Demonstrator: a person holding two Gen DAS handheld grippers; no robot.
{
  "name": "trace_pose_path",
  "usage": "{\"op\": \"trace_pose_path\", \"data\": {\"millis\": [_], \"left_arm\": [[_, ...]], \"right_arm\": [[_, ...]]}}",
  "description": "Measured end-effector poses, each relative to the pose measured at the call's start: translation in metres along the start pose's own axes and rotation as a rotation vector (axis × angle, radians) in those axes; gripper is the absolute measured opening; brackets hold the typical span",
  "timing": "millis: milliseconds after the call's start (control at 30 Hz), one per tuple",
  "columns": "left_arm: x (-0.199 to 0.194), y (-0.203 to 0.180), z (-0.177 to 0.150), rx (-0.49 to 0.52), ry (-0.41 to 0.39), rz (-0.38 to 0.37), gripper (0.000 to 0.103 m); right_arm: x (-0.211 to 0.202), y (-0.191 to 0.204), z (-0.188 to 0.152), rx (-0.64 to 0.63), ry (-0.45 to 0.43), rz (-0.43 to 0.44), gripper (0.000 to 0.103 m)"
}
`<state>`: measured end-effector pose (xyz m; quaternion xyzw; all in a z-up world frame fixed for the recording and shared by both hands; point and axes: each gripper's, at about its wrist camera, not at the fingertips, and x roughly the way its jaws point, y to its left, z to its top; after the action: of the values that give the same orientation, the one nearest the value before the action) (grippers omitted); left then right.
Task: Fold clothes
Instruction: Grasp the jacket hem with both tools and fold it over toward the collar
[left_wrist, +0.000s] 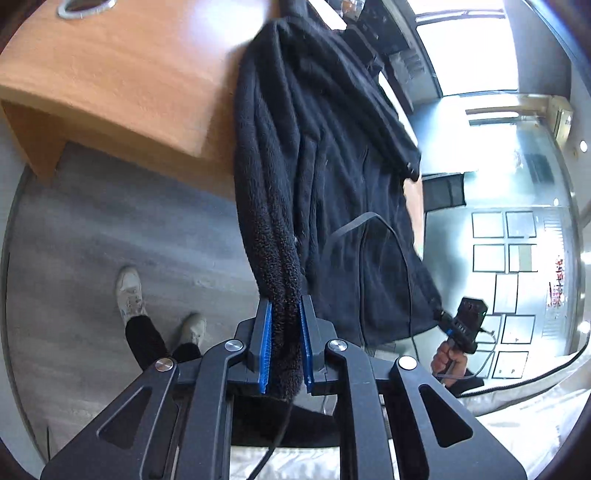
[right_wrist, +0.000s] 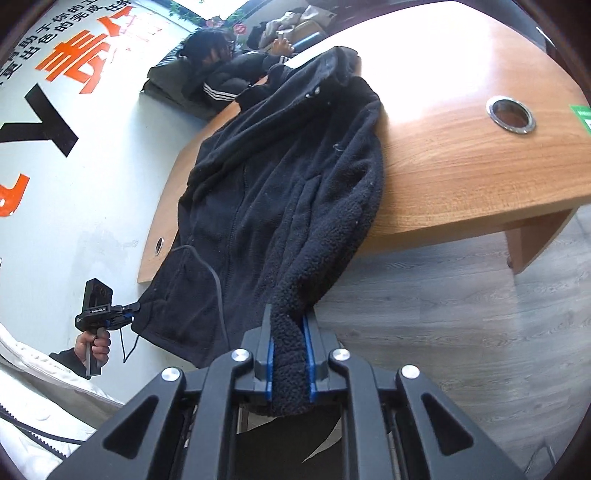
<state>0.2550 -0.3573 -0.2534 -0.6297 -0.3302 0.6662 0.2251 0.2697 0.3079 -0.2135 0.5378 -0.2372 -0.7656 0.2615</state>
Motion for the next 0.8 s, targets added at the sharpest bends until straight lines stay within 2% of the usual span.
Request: {"op": "trace_pose_path", "data": {"millis": [233,367,467,567,667,733,800], "left_arm": [[0.029,0.039,-0.004,-0.003,0.036,0.006,0.012],[0.018,0.026,-0.006,-0.011,-0.037,-0.079,0.011],[-0.011,0.0,0.001,0.024,-0.12,-0.166,0.011],[-0.05,-0.026,0.021,0.033,-0.237,-0.264,0.011],[-0.08,-0.054,0.047,0.058,-0.333,-0.34,0.011],[-0.096,-0.068,0.066,0.03,-0.444,-0.368,0.009],[-0.115,-0.079,0.093,0.018,-0.516,-0.408,0.009]], "right_arm": [[0.016,0.003,-0.011,-0.026,0.033,-0.03,0.013],[0.005,0.018,-0.011,-0.076,0.032,-0.02,0.013],[-0.016,0.041,0.008,-0.137,-0.015,0.029,0.013],[-0.035,0.063,0.04,-0.174,-0.093,0.099,0.012],[-0.047,0.076,0.075,-0.179,-0.166,0.162,0.012],[-0.055,0.08,0.098,-0.173,-0.205,0.193,0.012],[-0.059,0.082,0.121,-0.16,-0.243,0.217,0.012]]}}
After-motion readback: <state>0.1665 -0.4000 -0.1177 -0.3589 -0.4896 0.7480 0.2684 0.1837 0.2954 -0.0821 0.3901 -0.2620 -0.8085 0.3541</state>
